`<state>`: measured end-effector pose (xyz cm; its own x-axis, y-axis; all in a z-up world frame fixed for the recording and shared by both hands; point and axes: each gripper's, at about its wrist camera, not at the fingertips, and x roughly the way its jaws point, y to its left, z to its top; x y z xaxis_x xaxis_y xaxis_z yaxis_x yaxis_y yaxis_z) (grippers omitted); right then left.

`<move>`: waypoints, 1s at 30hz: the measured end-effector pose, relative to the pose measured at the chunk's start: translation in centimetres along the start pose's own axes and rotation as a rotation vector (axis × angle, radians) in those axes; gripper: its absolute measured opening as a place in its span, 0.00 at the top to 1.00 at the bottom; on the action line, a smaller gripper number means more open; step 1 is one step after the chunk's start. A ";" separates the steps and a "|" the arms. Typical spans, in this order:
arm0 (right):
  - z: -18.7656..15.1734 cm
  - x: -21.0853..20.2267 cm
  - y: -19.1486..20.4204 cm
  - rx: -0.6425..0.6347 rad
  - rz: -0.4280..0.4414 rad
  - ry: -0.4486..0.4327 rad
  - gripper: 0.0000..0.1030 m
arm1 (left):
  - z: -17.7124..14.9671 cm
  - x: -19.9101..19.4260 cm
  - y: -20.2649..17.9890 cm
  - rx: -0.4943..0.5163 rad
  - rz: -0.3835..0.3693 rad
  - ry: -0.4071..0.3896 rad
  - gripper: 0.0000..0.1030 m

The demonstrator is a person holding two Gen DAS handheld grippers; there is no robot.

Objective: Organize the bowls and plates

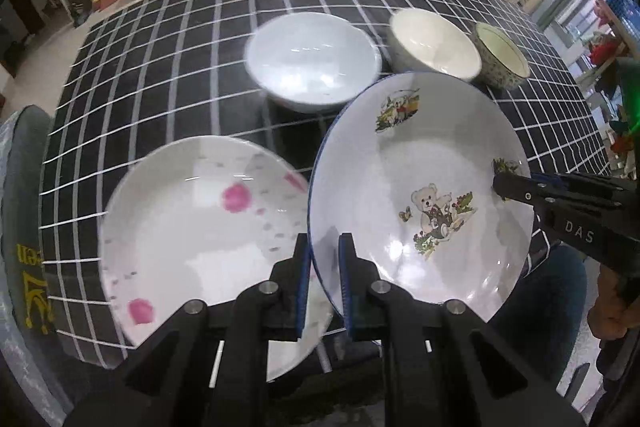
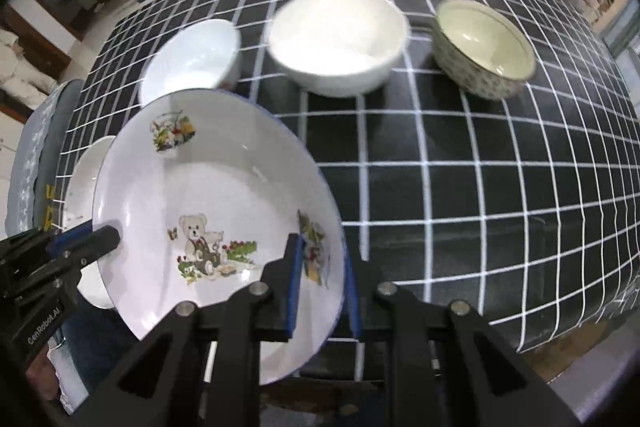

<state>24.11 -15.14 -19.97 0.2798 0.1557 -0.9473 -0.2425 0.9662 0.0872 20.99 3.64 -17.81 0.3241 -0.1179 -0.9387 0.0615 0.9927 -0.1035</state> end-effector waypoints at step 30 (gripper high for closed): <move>1.9 5.1 16.3 -0.191 0.036 0.077 0.77 | -4.8 -1.2 12.7 -0.186 0.088 0.007 0.88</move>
<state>23.36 1.83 -22.83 0.1980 0.1663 -0.9660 -0.4246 0.9028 0.0684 16.83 16.54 -19.54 0.3139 -0.0308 -0.9489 -0.1421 0.9867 -0.0790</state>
